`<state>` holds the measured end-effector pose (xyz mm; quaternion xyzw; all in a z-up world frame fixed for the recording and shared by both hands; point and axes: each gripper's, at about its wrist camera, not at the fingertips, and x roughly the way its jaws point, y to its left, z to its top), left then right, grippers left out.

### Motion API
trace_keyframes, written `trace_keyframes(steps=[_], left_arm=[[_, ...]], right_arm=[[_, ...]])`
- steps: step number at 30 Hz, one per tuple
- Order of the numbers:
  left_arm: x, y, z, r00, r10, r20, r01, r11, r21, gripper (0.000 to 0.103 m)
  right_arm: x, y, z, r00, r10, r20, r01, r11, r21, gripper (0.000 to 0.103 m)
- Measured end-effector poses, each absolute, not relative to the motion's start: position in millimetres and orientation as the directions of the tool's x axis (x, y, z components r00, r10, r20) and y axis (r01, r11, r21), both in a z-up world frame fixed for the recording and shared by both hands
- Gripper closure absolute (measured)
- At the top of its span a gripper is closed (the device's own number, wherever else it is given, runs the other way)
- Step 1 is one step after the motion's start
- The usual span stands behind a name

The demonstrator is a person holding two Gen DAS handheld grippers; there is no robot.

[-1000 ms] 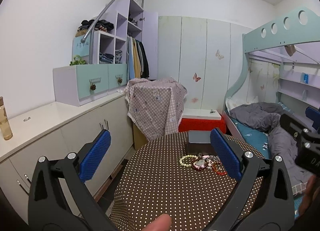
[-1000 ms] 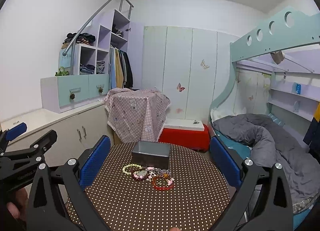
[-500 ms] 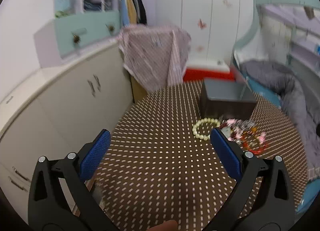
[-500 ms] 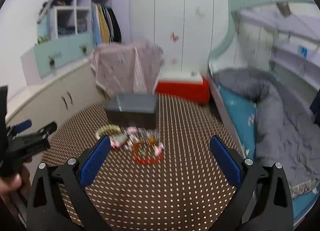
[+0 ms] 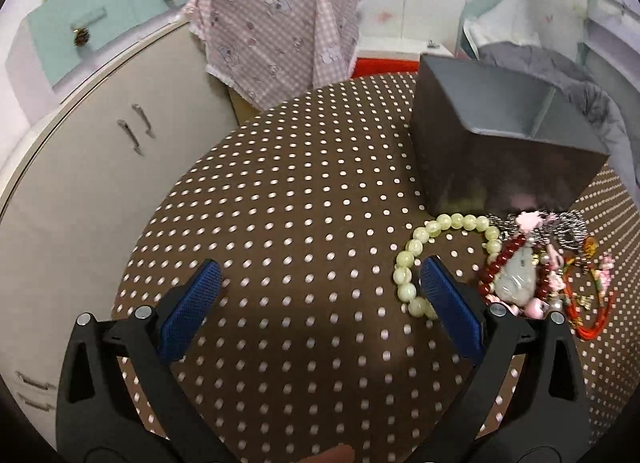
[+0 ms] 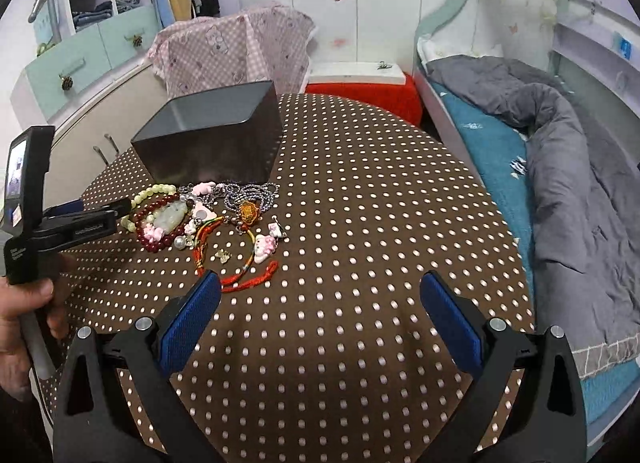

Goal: Organize jewelry
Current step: 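Grasp the cream pearl bracelet with the left tool while the right tool grasps a red bracelet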

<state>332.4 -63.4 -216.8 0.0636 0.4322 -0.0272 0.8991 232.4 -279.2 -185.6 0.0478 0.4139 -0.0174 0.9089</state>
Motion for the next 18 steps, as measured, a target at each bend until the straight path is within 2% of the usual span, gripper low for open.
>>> trace_keyframes(steps=[2, 4, 7, 9, 11, 15, 18], left_arm=[[338.9, -65.9, -220.4, 0.612, -0.001, -0.791, 0.122, 0.988, 0.093, 0.007], [341.6, -66.0, -219.3, 0.609, -0.037, -0.792, 0.144, 0.988, 0.064, 0.015], [339.9, -71.6, -218.5, 0.61, -0.115, -0.784, 0.208, 0.978, 0.018, 0.042], [335.3, -79.5, -216.3, 0.614, -0.144, -0.776, 0.252, 0.968, 0.019, 0.078], [330.7, -86.6, -215.7, 0.614, -0.159, -0.773, 0.282, 0.959, 0.027, 0.09], [323.0, -75.3, -213.5, 0.61, -0.197, -0.768, 0.264, 0.964, -0.039, 0.094], [313.3, -63.6, -211.5, 0.614, -0.193, -0.765, 0.239, 0.97, -0.054, 0.094]], right_arm=[[240.6, -279.2, -188.5, 0.646, 0.013, -0.763, 0.064, 0.995, 0.071, 0.008], [246.3, -279.1, -190.4, 0.64, 0.023, -0.768, 0.054, 0.996, 0.075, 0.008], [253.2, -275.3, -195.4, 0.621, 0.045, -0.782, 0.038, 0.996, 0.087, 0.019], [257.9, -271.4, -198.5, 0.609, 0.069, -0.79, 0.025, 0.994, 0.107, 0.028], [261.8, -263.9, -202.8, 0.589, 0.092, -0.803, 0.012, 0.992, 0.122, 0.04], [273.5, -248.0, -211.0, 0.577, 0.061, -0.815, 0.004, 0.997, 0.078, 0.056], [275.8, -231.0, -211.7, 0.582, 0.022, -0.813, -0.05, 0.999, -0.009, 0.081]])
